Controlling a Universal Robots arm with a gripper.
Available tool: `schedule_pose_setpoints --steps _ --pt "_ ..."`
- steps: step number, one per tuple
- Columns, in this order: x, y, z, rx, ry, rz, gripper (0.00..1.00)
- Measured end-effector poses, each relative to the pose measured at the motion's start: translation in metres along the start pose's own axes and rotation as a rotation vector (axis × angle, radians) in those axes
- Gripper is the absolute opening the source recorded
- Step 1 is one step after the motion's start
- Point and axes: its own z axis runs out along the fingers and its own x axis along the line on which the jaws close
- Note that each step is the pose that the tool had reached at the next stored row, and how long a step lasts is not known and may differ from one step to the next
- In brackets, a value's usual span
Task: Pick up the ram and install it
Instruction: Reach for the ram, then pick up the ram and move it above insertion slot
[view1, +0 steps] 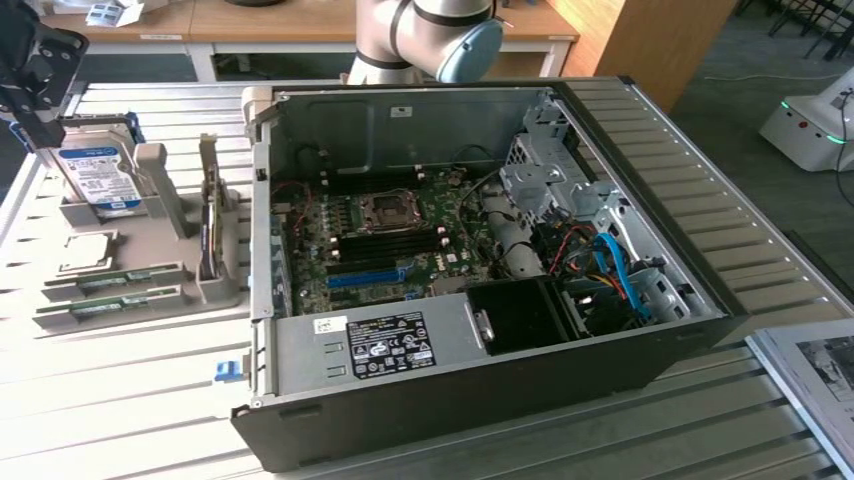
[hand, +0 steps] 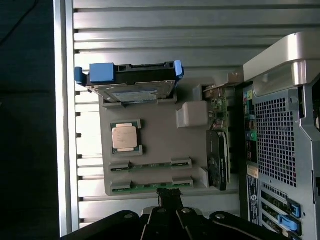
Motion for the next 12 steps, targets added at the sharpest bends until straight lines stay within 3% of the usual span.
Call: schedule_pose_setpoints --steps 12 --pt "0.001 -0.0001 0.0 0.0 0.0002 -0.003 0.1"
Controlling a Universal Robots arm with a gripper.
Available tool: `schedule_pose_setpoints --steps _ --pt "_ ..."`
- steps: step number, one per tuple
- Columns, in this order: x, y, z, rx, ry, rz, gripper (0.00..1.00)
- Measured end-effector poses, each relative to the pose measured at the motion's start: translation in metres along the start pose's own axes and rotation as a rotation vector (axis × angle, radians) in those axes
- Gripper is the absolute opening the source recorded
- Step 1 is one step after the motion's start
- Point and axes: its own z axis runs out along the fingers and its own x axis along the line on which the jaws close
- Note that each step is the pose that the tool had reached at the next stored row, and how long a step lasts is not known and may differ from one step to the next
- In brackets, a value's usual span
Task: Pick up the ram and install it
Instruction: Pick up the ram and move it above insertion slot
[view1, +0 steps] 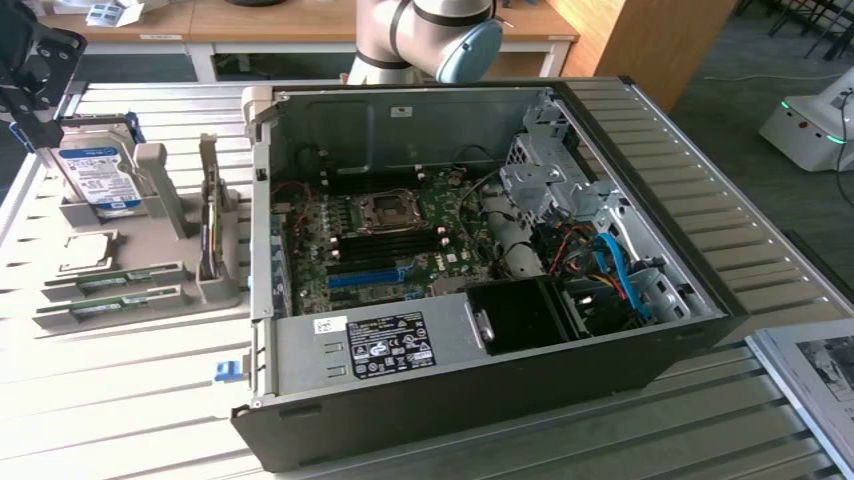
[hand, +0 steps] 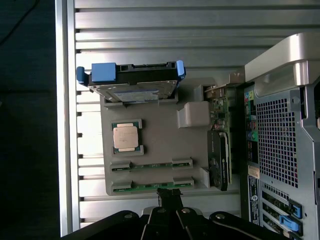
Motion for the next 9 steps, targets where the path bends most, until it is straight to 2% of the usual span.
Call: schedule_pose_setpoints --steps 9 --pt "0.0 0.0 0.0 -0.0006 0.0012 -0.026 0.1"
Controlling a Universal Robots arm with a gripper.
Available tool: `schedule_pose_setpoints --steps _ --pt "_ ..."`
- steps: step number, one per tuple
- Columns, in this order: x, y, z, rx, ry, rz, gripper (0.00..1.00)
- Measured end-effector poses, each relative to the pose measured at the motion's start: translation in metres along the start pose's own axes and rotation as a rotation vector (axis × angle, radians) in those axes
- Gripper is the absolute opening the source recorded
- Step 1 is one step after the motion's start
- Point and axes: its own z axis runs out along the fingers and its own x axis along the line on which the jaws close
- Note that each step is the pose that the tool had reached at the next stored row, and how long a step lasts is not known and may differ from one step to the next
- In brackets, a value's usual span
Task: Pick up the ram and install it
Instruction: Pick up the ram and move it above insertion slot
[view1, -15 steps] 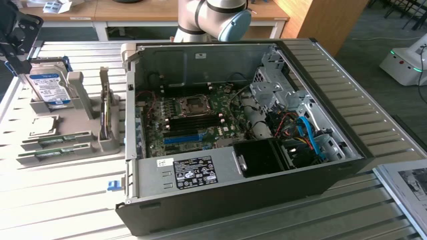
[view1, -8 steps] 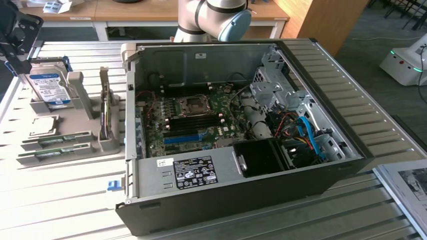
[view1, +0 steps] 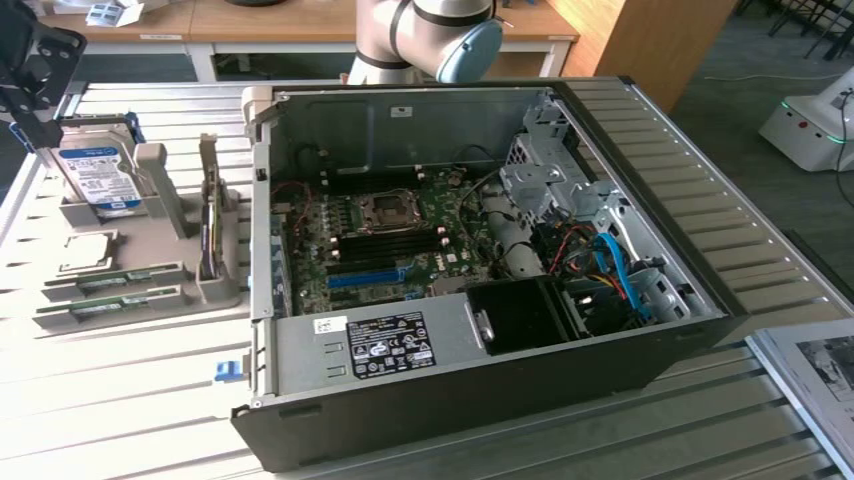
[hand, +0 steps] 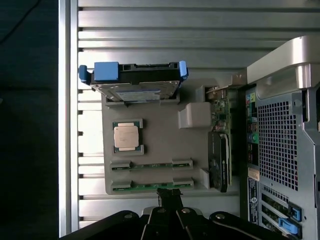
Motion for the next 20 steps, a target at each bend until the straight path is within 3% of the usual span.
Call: schedule_pose_setpoints --steps 20 --pt "0.0 -0.0001 0.0 -0.003 0.0058 -0.131 0.1"
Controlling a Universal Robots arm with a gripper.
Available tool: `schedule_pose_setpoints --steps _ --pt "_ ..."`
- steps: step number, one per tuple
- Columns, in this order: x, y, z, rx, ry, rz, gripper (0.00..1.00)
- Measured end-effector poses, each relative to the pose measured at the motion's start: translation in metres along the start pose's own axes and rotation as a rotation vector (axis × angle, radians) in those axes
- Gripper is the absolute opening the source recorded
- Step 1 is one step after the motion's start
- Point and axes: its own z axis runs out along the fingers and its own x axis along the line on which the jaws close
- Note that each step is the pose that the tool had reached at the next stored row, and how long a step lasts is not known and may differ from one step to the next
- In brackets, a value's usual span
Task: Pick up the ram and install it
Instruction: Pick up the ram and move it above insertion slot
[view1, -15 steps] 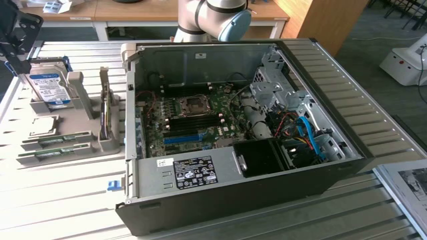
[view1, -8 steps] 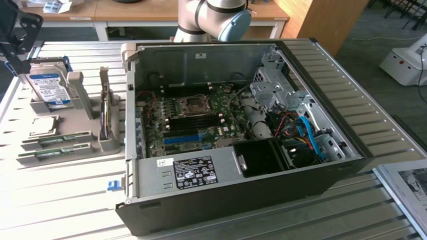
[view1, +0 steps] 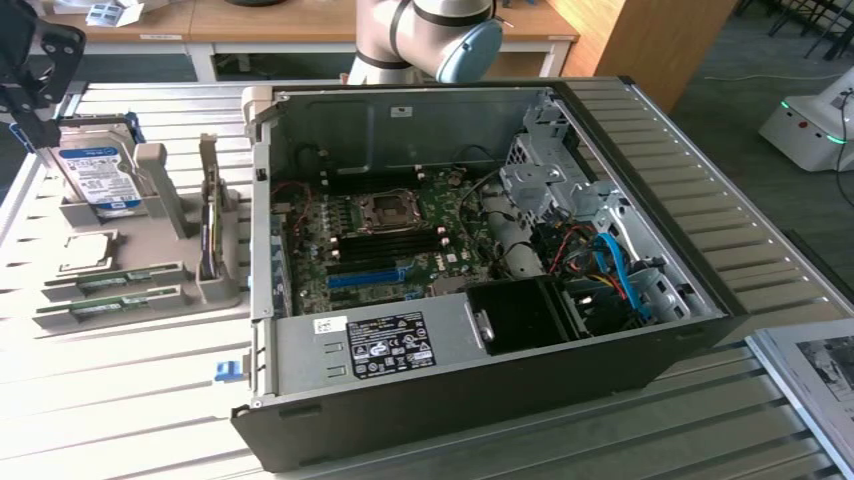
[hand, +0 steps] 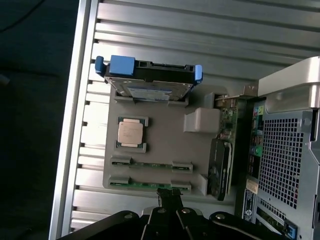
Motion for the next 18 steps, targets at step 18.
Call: schedule_pose_setpoints --steps 18 --pt "0.0 0.0 0.0 -0.0027 0.0053 -0.117 0.1"
